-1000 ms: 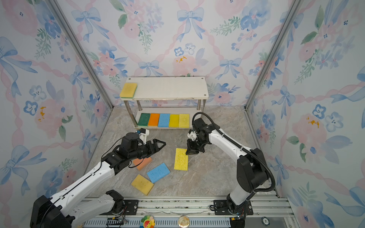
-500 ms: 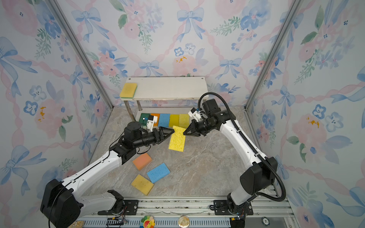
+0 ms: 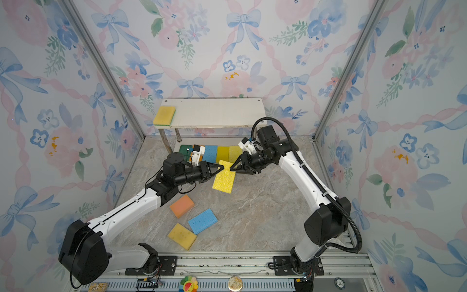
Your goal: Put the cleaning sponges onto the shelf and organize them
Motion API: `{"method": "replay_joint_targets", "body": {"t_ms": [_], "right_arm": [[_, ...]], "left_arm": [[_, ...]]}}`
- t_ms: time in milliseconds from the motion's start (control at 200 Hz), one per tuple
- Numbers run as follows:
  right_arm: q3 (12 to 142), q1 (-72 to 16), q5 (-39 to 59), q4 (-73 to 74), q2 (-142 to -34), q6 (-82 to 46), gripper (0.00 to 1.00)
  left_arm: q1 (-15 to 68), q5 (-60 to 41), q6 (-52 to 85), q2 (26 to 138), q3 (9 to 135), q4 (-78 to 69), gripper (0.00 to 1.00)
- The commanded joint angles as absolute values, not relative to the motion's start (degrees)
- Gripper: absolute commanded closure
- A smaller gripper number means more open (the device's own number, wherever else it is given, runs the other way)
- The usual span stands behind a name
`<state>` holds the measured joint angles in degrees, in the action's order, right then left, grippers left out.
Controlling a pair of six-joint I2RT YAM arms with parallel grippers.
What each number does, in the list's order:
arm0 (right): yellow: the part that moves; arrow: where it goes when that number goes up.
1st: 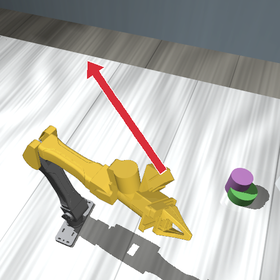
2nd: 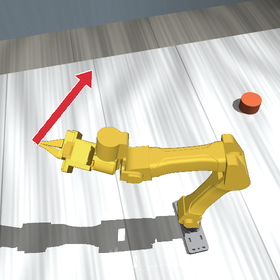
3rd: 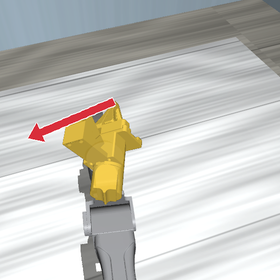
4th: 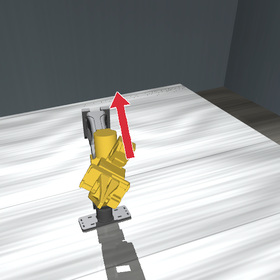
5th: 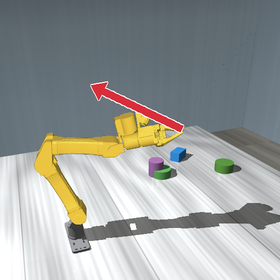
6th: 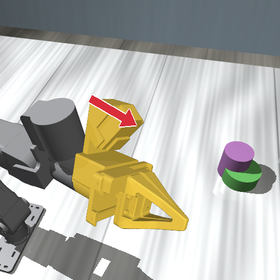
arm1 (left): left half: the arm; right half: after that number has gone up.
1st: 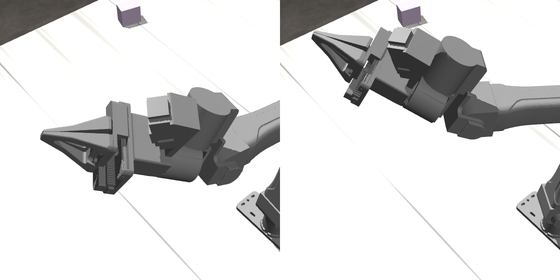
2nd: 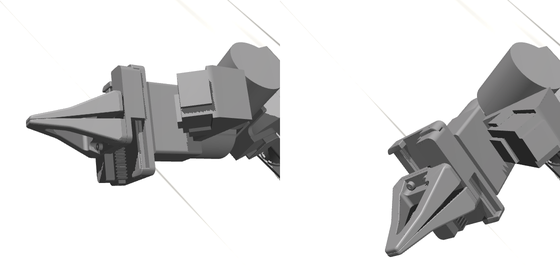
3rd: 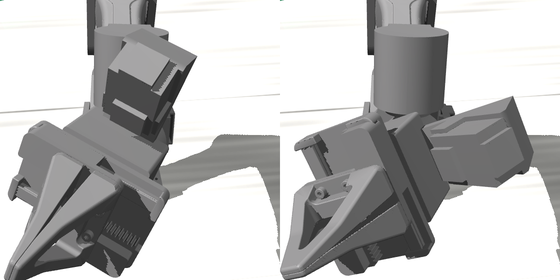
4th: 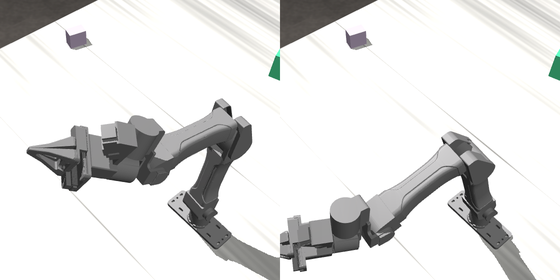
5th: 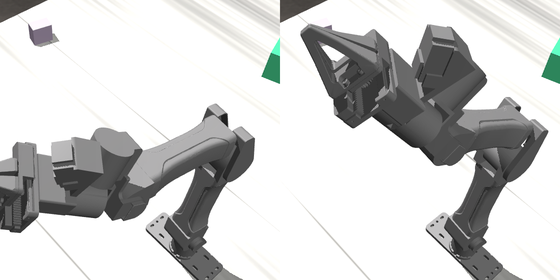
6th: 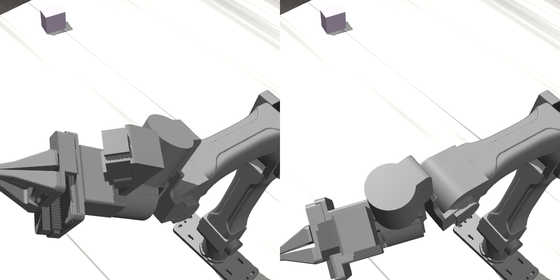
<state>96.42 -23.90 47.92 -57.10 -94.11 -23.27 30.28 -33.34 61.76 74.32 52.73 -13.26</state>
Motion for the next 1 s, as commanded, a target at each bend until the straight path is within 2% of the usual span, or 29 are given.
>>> {"method": "replay_joint_targets", "body": {"t_ms": [0, 215, 410, 760, 995], "right_arm": [[94.39, -23.04, 49.31, -55.73, -92.39, -25.28, 0.54], [82.85, -25.56, 49.20, -40.89, -85.04, -35.40, 0.39], [81.98, -28.61, 47.02, -36.65, -84.31, -39.92, 0.38], [83.49, -31.43, 45.97, -35.96, -86.31, -40.61, 0.54], [84.06, -32.69, 44.63, -35.70, -87.18, -40.79, 0.58]], "left_arm": [[28.93, -33.64, 61.57, 74.32, 53.90, -14.89, 0.88], [25.61, -31.93, 67.55, 72.85, 51.33, -20.95, 0.89], [24.62, -32.54, 67.93, 73.04, 52.56, -21.01, 0.89], [23.11, -32.35, 68.20, 71.53, 51.69, -21.00, 0.89], [22.52, -32.14, 68.55, 70.23, 50.44, -21.01, 0.89]]}}
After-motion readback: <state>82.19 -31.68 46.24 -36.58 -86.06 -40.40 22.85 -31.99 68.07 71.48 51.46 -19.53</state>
